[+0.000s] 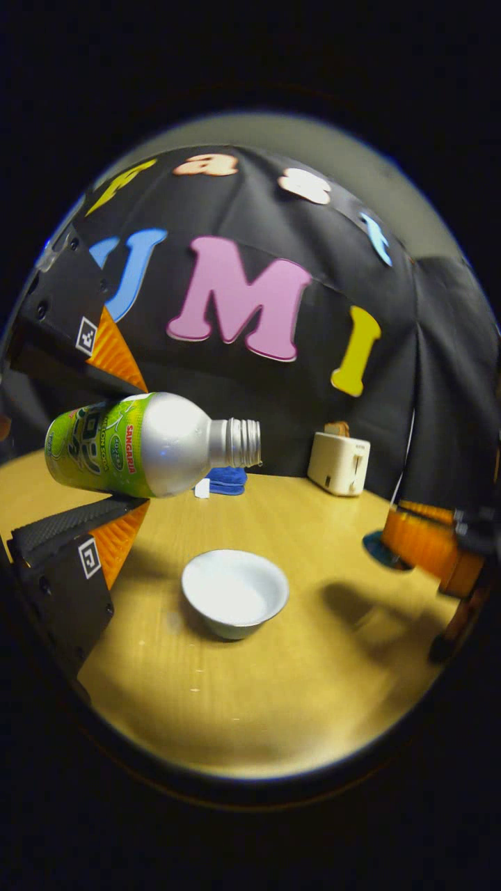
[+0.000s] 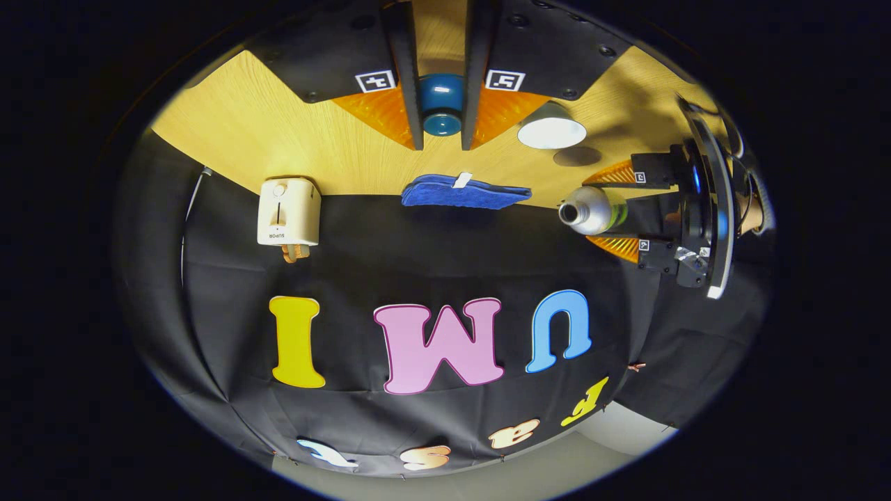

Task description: Open the teacup lid with one hand, grasp the water bottle and pour water into the teacup with the other hand; after pouring, place the water bottle on the coaster and then close the teacup lid.

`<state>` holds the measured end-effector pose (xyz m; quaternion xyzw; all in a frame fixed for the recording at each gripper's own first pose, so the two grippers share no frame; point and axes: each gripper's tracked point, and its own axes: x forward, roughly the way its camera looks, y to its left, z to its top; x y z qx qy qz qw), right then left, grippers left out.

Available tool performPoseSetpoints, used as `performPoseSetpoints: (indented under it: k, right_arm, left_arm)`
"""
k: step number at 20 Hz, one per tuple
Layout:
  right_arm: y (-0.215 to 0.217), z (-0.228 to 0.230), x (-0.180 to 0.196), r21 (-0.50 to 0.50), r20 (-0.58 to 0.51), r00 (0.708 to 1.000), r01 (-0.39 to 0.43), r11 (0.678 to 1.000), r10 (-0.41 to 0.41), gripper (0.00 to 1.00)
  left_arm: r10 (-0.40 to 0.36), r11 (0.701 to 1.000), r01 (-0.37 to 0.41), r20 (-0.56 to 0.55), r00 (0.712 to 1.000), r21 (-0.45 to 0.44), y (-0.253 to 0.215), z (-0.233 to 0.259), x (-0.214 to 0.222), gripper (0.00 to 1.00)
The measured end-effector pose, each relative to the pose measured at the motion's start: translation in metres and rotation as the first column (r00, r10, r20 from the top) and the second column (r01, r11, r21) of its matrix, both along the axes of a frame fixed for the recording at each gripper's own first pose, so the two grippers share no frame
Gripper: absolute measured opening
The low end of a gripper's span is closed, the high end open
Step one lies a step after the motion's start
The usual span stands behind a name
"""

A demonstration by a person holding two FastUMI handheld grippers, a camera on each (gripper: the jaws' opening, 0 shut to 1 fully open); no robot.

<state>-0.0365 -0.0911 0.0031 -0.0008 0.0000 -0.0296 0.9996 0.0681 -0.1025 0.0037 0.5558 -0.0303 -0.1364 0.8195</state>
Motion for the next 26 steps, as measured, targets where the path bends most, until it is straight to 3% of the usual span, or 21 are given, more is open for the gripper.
performPoseSetpoints:
  k: [2,3,6,9,10,12,17,21,26]
  right_arm:
    - [0.001,0.001,0.000,0.000,0.000,1.000,0.001,1.000,-0.001,0.32]
    - [0.000,0.000,0.000,0.000,0.000,1.000,0.000,1.000,0.000,0.32]
    - [0.000,0.000,0.000,0.000,0.000,1.000,0.002,1.000,-0.002,0.32]
    - [0.000,0.000,0.001,0.000,0.000,1.000,0.002,1.000,-0.002,0.32]
    - [0.000,0.000,0.000,-0.001,0.000,1.000,0.002,1.000,-0.002,0.32]
    - [0.000,0.000,0.000,-0.001,0.000,1.000,0.002,1.000,-0.002,0.32]
    - [0.000,0.001,0.000,-0.001,0.001,1.000,0.007,1.000,-0.007,0.32]
    - [0.003,0.000,0.001,0.000,0.001,1.000,-0.001,1.000,0.001,0.32]
    - [0.003,0.000,0.002,0.000,0.001,1.000,-0.001,1.000,0.001,0.32]
  left_arm:
    - [-0.007,0.975,-0.003,-0.044,0.999,-0.220,-0.003,-0.003,-0.003,0.79]
    - [-0.012,0.944,-0.010,-0.063,0.998,-0.331,-0.007,-0.004,-0.003,0.79]
    - [-0.051,0.785,-0.025,-0.105,0.993,-0.619,-0.011,0.001,0.006,0.79]
    - [-0.066,0.621,-0.043,-0.106,0.992,-0.783,-0.007,-0.003,0.004,0.79]
    - [-0.062,0.578,-0.056,-0.113,0.992,-0.814,-0.006,-0.005,0.002,0.79]
    - [-0.044,0.521,-0.087,-0.128,0.991,-0.849,-0.007,-0.012,0.001,0.79]
    - [-0.042,0.453,-0.112,-0.147,0.988,-0.884,-0.011,-0.016,0.005,0.79]
    - [-0.014,0.457,-0.149,-0.174,0.985,-0.877,-0.006,-0.023,0.003,0.80]
    - [0.006,0.442,-0.163,-0.179,0.984,-0.882,-0.004,-0.021,0.001,0.85]
